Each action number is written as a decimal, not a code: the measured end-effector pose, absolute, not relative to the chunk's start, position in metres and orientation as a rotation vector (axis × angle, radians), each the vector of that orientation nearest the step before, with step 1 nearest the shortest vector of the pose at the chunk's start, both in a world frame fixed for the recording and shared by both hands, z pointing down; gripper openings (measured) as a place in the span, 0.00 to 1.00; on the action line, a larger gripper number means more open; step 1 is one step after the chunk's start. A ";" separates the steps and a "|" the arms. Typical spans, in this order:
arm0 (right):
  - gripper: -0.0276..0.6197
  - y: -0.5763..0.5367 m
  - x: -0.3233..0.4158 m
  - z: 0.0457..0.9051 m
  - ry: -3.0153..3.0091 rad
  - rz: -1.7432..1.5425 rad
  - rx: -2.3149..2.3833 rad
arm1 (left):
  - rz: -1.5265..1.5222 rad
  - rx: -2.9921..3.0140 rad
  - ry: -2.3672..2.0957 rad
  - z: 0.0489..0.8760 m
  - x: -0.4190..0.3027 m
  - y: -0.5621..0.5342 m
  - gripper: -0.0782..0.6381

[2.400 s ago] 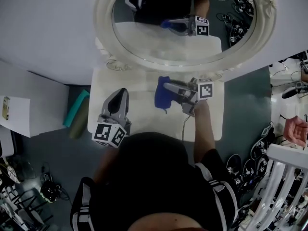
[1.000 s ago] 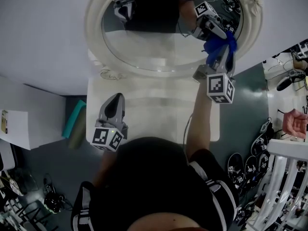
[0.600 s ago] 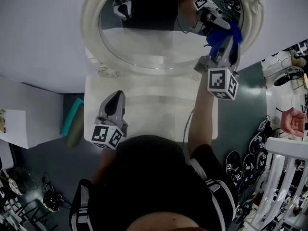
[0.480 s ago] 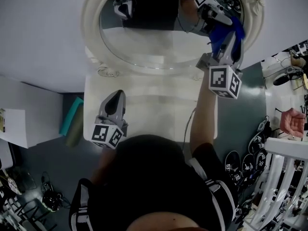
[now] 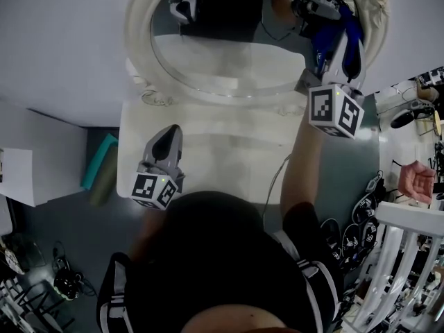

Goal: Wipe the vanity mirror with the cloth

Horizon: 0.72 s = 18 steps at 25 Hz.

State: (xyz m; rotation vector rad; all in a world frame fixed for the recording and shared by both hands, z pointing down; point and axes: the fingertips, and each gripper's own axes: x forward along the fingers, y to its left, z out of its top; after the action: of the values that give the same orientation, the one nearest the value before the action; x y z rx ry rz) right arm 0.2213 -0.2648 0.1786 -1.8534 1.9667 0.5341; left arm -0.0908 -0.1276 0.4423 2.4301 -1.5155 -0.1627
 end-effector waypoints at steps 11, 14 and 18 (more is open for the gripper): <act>0.14 -0.260 0.147 0.162 2.097 1.294 -1.840 | -0.150 2.423 -1.523 0.442 -0.092 -0.127 0.12; 0.14 -0.263 0.126 0.189 2.194 1.490 -1.809 | -0.152 2.419 -1.520 0.443 -0.091 -0.128 0.12; 0.14 -0.267 0.118 0.237 2.359 1.561 -1.751 | -0.150 2.422 -1.519 0.444 -0.090 -0.129 0.12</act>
State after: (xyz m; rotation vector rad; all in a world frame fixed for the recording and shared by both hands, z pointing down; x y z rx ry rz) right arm 0.1181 -0.2665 0.2366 -1.7514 2.3586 1.5607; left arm -0.0900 -0.1285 0.4440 2.4217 -1.5192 -0.1504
